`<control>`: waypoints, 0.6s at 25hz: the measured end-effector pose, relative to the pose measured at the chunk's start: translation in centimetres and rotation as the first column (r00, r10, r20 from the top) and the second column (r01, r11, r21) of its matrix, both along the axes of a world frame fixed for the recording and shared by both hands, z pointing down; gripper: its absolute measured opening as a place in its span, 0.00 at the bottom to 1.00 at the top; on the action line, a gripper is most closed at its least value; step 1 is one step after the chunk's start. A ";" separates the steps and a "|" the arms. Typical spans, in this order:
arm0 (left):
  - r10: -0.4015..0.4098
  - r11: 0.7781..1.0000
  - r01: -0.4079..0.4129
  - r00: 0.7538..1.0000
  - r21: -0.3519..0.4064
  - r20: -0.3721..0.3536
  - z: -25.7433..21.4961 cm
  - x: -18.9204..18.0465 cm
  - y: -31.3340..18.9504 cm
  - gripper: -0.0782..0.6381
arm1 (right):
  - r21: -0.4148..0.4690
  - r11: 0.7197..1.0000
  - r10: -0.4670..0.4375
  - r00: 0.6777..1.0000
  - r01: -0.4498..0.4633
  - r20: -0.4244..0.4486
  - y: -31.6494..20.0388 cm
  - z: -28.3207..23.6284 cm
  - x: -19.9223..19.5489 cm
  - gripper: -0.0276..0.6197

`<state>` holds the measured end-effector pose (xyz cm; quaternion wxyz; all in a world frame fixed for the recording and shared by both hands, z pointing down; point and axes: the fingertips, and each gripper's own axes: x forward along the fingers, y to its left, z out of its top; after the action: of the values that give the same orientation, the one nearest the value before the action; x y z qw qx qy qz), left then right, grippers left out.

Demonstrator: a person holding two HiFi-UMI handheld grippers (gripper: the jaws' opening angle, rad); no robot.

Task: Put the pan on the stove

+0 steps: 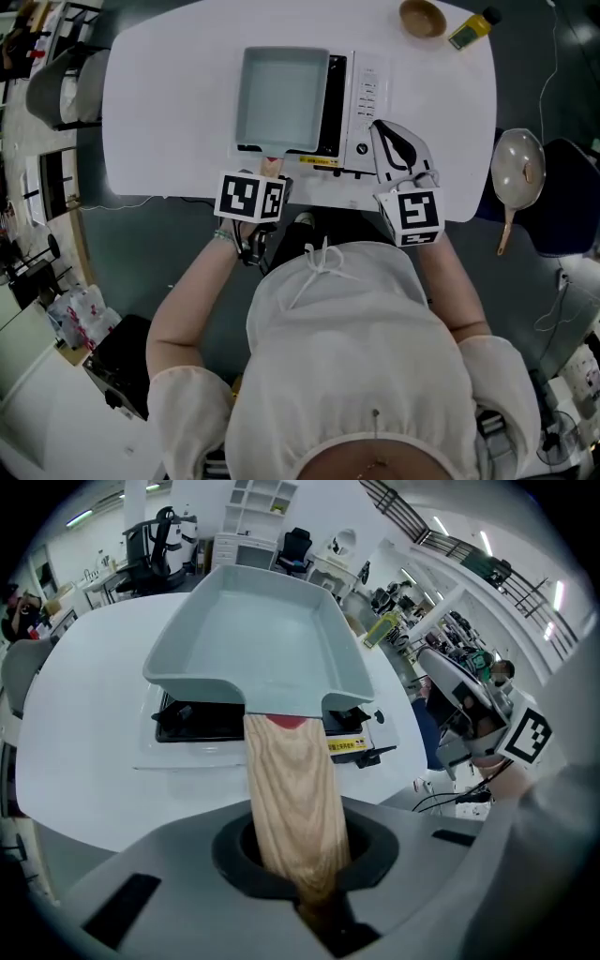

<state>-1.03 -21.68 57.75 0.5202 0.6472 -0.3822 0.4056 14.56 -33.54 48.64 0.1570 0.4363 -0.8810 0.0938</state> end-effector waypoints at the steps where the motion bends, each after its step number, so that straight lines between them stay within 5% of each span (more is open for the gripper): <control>1: -0.001 1.000 0.001 1.000 0.001 -0.002 0.0 0.1 -0.2 0.18 | -0.001 1.000 0.002 1.000 -0.002 0.000 0.0 0.0 0.0 0.05; 12: -0.033 0.999 0.034 0.996 0.010 -0.081 -0.3 1.2 -0.9 0.19 | -0.017 0.997 0.068 0.997 -0.069 -0.031 0.7 0.7 1.3 0.05; 15: -0.028 0.999 0.032 0.994 0.033 -0.109 -0.8 1.3 -0.8 0.44 | -0.025 0.995 0.091 0.996 -0.092 -0.023 1.4 0.3 0.7 0.05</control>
<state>0.27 -22.51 56.97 0.5350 0.6712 -0.3700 0.3555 15.31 -32.18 48.91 0.1677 0.4752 -0.8570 0.1074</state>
